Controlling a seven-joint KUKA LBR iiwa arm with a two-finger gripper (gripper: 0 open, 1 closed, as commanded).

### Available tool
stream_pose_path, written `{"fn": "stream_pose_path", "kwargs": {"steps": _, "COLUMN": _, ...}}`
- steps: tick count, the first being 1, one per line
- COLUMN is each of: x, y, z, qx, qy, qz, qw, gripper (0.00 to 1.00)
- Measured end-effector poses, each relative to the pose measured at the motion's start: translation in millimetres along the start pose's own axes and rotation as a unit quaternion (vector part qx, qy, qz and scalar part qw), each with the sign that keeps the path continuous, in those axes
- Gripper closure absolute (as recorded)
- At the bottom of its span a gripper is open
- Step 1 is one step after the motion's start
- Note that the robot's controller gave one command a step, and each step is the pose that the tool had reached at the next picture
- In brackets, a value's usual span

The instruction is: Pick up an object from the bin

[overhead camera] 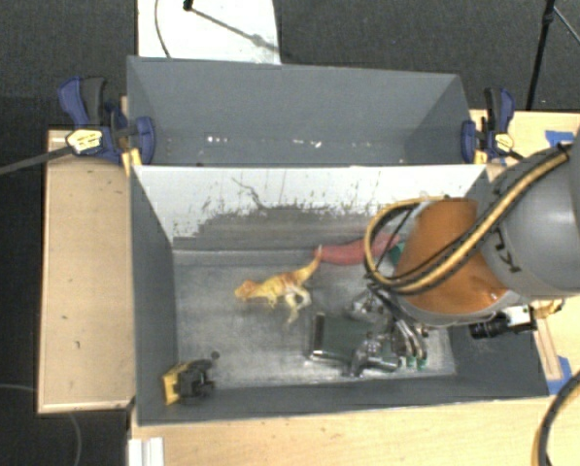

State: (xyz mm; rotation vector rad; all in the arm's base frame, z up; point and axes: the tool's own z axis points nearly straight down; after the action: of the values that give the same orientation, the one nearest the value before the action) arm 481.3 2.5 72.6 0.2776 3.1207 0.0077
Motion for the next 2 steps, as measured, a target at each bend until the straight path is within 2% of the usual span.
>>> {"fn": "stream_pose_path", "kwargs": {"steps": 2, "x": 1.1, "y": -0.1, "z": -4.0, "qx": 0.001, "qy": 0.0022, "qz": -0.001, "qw": 1.0, "gripper": 1.0}}
